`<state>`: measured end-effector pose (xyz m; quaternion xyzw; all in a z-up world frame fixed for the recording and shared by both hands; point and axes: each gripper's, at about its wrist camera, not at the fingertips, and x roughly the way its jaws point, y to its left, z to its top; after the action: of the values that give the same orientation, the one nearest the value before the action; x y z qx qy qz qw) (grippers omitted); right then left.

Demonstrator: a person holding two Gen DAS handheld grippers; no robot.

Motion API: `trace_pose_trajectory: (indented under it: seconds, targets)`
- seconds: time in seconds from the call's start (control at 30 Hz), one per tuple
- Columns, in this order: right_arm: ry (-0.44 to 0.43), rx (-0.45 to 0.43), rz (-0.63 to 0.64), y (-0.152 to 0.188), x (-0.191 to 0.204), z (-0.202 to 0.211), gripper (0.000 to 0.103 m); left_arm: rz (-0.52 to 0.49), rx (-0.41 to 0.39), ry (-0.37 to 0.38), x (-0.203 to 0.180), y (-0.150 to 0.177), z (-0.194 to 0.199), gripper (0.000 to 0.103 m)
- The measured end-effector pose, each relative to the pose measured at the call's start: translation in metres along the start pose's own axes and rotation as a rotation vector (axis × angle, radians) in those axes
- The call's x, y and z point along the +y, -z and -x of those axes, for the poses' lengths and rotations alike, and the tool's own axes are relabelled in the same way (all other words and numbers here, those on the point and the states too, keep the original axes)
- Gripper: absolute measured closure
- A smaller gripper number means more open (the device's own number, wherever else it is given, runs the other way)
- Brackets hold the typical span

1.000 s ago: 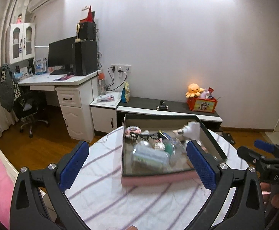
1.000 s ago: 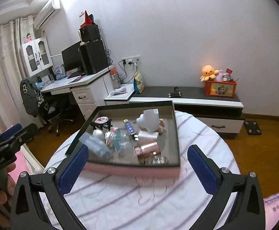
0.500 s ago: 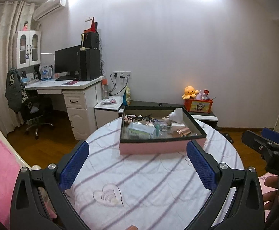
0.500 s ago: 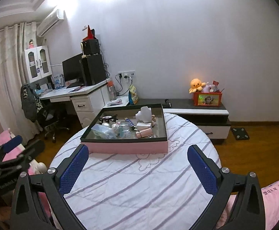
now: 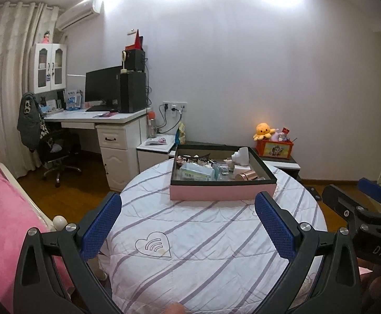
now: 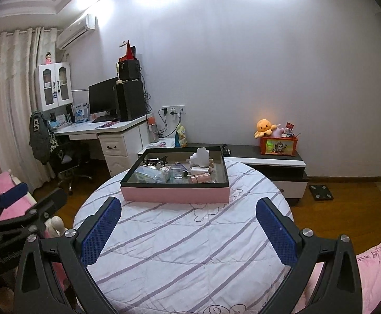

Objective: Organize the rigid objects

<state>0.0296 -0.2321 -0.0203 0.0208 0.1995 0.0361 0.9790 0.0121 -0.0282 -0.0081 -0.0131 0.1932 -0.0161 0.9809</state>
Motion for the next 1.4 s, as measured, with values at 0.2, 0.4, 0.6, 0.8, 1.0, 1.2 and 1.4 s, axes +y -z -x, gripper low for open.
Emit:
trace_pose_trajectory:
  seconds: [0.2,0.4,0.6,0.8,1.0,1.2,1.4]
  targets:
    - [0.01,-0.002,-0.013,0.005,-0.004,0.004,0.0,0.01,0.013,-0.004,0.001,0.002,-0.001,0.0]
    - [0.002,0.008,-0.002,0.006,0.002,0.0,0.0,0.005,0.045,0.0,0.001,0.003,-0.005,0.0]
    - [0.007,0.0,0.002,0.005,0.004,0.003,0.0,0.02,0.048,0.007,0.003,0.003,-0.004,0.0]
    - [0.011,-0.001,0.004,0.005,0.004,0.003,0.0,0.014,0.052,0.008,0.003,0.003,-0.005,0.0]
    - [0.014,-0.001,0.016,0.003,0.005,0.005,0.0,-0.004,0.045,0.003,0.002,0.004,-0.004,0.0]
    - [0.014,0.0,0.021,0.003,0.005,0.005,0.0,-0.006,0.044,0.014,0.002,0.003,-0.003,0.0]
    - [0.013,0.003,0.025,0.004,0.005,0.004,0.0,-0.011,0.044,0.022,0.002,0.004,-0.002,0.0]
